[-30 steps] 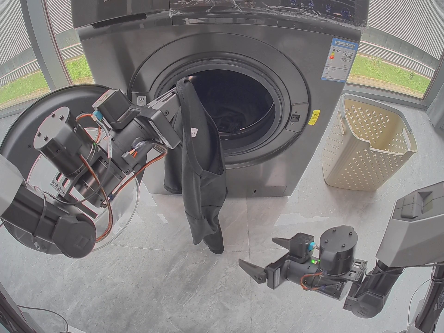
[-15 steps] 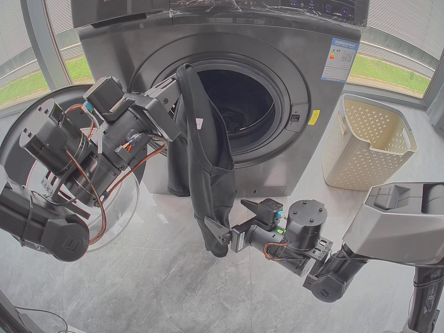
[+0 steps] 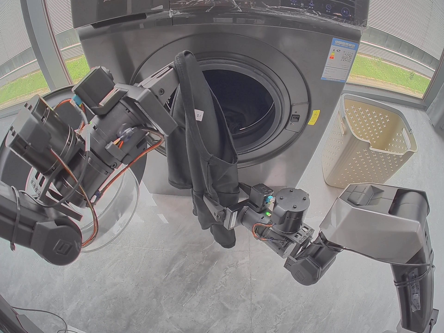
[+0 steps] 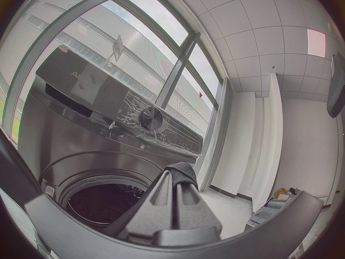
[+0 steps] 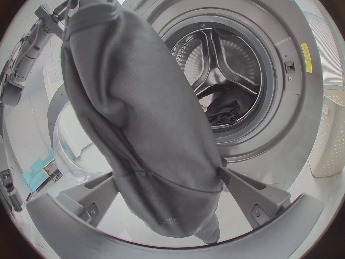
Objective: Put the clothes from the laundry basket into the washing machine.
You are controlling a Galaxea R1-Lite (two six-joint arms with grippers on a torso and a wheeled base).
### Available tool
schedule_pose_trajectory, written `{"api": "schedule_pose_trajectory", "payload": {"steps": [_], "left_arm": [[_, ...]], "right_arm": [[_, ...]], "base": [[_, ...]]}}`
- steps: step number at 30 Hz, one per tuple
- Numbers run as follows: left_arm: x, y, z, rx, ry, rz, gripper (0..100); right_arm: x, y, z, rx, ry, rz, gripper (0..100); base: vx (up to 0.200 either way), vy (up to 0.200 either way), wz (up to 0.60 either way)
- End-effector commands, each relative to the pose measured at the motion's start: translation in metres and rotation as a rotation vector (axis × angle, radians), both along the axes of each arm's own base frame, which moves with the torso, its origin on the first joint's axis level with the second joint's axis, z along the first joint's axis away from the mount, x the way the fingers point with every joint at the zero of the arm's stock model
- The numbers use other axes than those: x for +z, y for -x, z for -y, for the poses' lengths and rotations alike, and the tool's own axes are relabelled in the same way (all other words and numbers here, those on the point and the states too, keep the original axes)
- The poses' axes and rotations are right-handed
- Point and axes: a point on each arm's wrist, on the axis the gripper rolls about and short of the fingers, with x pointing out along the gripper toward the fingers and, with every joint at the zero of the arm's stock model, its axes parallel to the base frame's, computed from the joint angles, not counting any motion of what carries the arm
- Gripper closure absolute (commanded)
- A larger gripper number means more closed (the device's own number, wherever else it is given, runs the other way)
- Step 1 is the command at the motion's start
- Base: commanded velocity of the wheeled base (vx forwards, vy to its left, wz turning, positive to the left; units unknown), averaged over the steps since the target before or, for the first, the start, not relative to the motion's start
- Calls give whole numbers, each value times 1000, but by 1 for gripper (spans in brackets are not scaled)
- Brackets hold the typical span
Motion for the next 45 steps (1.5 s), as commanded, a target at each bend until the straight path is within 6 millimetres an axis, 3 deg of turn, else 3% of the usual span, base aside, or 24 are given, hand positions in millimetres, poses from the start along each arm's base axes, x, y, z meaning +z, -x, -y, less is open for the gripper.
{"api": "schedule_pose_trajectory", "payload": {"steps": [1, 17, 18, 24, 28, 31, 34, 37, 45], "left_arm": [[0, 2, 0, -7, 0, 1, 100], [-2, 4, 2, -15, -3, -7, 100], [-2, 3, 1, -12, -2, -8, 100], [-5, -1, -2, 11, -3, -18, 100], [-12, -14, -22, 91, -20, -46, 100], [-19, -22, -31, 129, -41, -79, 100], [-32, -30, -39, 161, -73, -127, 100], [-47, -36, -41, 175, -98, -173, 100], [-92, -54, -35, 185, -170, -301, 100]], "right_arm": [[-15, -9, -6, -5, 2, -3, 0], [-10, -25, -24, -4, -66, 65, 0], [-10, -26, -22, -7, -69, 67, 100], [3, -32, -3, -56, -78, 81, 100], [44, -24, 30, -126, -107, 116, 100], [64, -13, 43, -135, -118, 131, 100], [83, 10, 54, -130, -114, 131, 100], [99, 21, 60, -126, -130, 150, 100], [114, 36, 64, -112, -146, 167, 100]], "base": [[0, 0, 0], [0, 0, 0], [0, 0, 0], [0, 0, 0], [0, 0, 0], [0, 0, 0], [0, 0, 0], [0, 0, 0], [0, 0, 0]]}}
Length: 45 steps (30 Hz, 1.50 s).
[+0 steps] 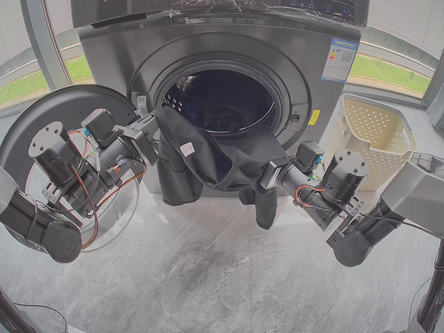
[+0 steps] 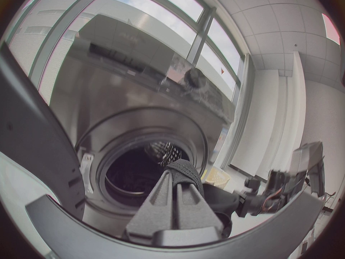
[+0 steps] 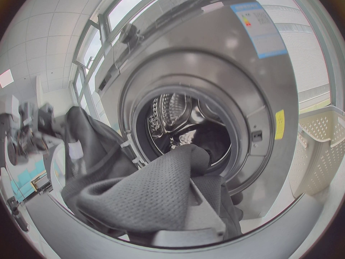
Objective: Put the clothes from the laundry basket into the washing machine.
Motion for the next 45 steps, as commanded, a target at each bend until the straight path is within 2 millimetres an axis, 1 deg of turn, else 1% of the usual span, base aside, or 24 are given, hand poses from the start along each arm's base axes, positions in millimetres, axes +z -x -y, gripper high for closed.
{"api": "schedule_pose_trajectory", "payload": {"steps": [1, 4, 9, 10, 13, 15, 18, 21, 22, 23, 24, 26, 31, 33, 35, 37, 43, 45], "left_arm": [[-40, -16, 4, 9, -56, -113, 100], [-53, -20, 6, 15, -93, -133, 100], [-54, -21, 6, 10, -102, -121, 100], [-55, -21, 6, 10, -103, -124, 0], [-56, -20, 6, 6, -104, -133, 0], [-64, -16, 7, 0, -121, -159, 0], [-81, -8, 11, -56, -163, -218, 0], [-88, -4, 13, -81, -196, -226, 0], [-98, -3, 13, -87, -231, -247, 0], [-98, -3, 13, -86, -234, -246, 0], [-107, -2, 13, -88, -260, -263, 0], [-117, 0, 12, -97, -285, -282, 0], [-136, 5, 11, -147, -345, -304, 0], [-149, 17, 8, -229, -408, -309, 0], [-154, 25, 6, -298, -452, -301, 0], [-158, 28, 5, -334, -476, -293, 0], [-165, 35, 1, -350, -493, -332, 0], [-165, 34, 2, -351, -494, -328, 0]], "right_arm": [[23, 20, 4, 24, -29, 40, 100], [24, 25, 0, 40, -28, 39, 100], [24, 27, -3, 49, -27, 36, 100], [24, 27, -4, 49, -28, 37, 100], [26, 25, -4, 47, -32, 43, 100], [28, 23, -3, 44, -37, 51, 100], [30, 19, -4, 40, -44, 61, 100], [30, 16, -6, 38, -46, 63, 100], [30, 12, -8, 37, -48, 66, 100], [30, 12, -8, 37, -48, 66, 100], [32, 10, -10, 37, -53, 73, 100], [35, 8, -11, 38, -57, 78, 100], [40, 5, -14, 40, -60, 83, 100], [41, 5, -15, 40, -57, 80, 100], [41, 4, -14, 40, -54, 76, 100], [42, 4, -14, 42, -55, 78, 100], [47, 1, -17, 44, -60, 84, 100], [48, 1, -17, 44, -60, 84, 100]], "base": [[0, 0, 0], [0, 0, 0], [0, 0, 0], [0, 0, 0], [0, 0, 0], [0, 0, 0], [0, 0, 0], [0, 0, 0], [0, 0, 0], [0, 0, 0], [0, 0, 0], [0, 0, 0], [0, 0, 0], [0, 0, 0], [0, 0, 0], [0, 0, 0], [0, 0, 0], [0, 0, 0]]}}
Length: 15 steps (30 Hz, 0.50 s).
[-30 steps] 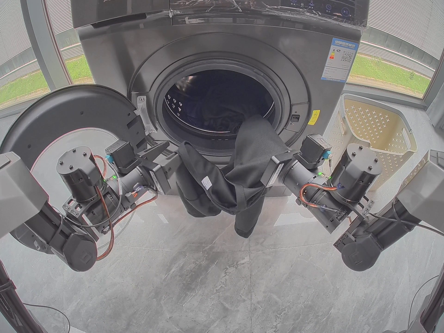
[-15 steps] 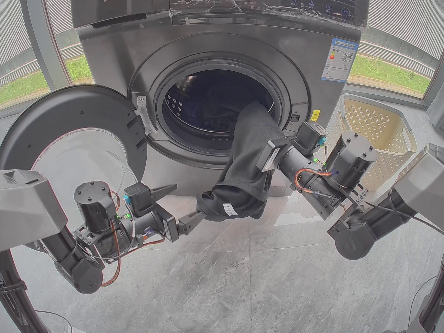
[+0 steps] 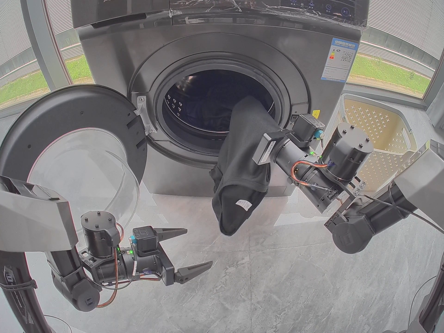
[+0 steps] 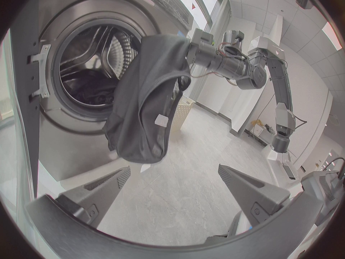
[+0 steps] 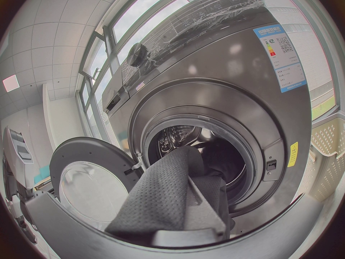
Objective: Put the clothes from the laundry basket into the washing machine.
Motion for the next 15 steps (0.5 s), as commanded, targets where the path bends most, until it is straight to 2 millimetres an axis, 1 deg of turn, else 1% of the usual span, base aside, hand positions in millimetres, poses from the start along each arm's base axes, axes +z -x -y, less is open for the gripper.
{"api": "schedule_pose_trajectory", "payload": {"steps": [1, 5, 8, 9, 10, 12, 15], "left_arm": [[-6, 2, 0, -4, -11, -22, 0], [12, -14, 6, 13, 39, 62, 0], [29, -15, 11, 16, 78, 118, 0], [36, -14, 15, 10, 100, 131, 0], [39, -15, 17, 8, 111, 137, 0], [54, -23, 32, 20, 181, 162, 0], [66, -30, 48, 37, 239, 189, 0]], "right_arm": [[2, -1, -1, 1, -5, 6, 100], [-1, 2, -4, 11, 0, -4, 100], [-4, 4, -6, 17, 6, -13, 100], [-4, 5, -8, 21, 6, -14, 100], [-4, 6, -9, 23, 7, -16, 100], [-12, 4, -12, 26, 18, -30, 100], [-14, 8, -19, 41, 22, -34, 100]], "base": [[0, 0, 0], [0, 0, 0], [0, 0, 0], [0, 0, 0], [0, 0, 0], [0, 0, 0], [0, 0, 0]]}}
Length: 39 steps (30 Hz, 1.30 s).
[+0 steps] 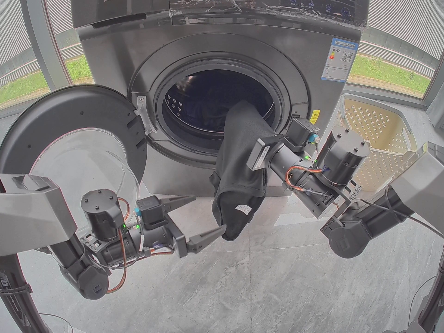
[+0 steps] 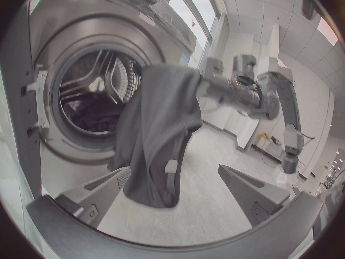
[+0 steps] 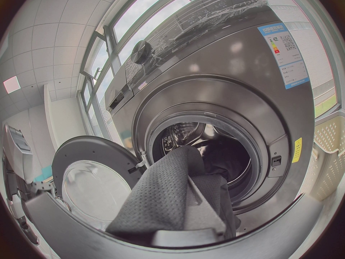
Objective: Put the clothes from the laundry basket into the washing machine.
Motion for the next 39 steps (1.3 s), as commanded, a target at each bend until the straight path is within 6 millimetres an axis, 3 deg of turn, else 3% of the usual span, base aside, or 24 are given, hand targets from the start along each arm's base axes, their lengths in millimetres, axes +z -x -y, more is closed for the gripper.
{"api": "schedule_pose_trajectory", "payload": {"steps": [1, 10, 17, 26, 39], "left_arm": [[29, -10, 28, -2, 112, 76, 0], [20, -25, 45, -10, 120, 78, 0], [-1, -52, 55, 49, 114, 75, 0], [-9, -77, 58, 134, 134, 103, 0], [-12, -84, 58, 184, 142, 109, 0]], "right_arm": [[-9, 4, -11, 24, 13, -16, 100], [-8, 7, -15, 36, 14, -14, 100], [-7, 18, -24, 73, 13, -15, 100], [-4, 35, -26, 104, 17, -23, 100], [-5, 38, -22, 106, 15, -29, 100]], "base": [[0, 0, 0], [0, 0, 0], [0, 0, 0], [0, 0, 0], [0, 0, 0]]}}
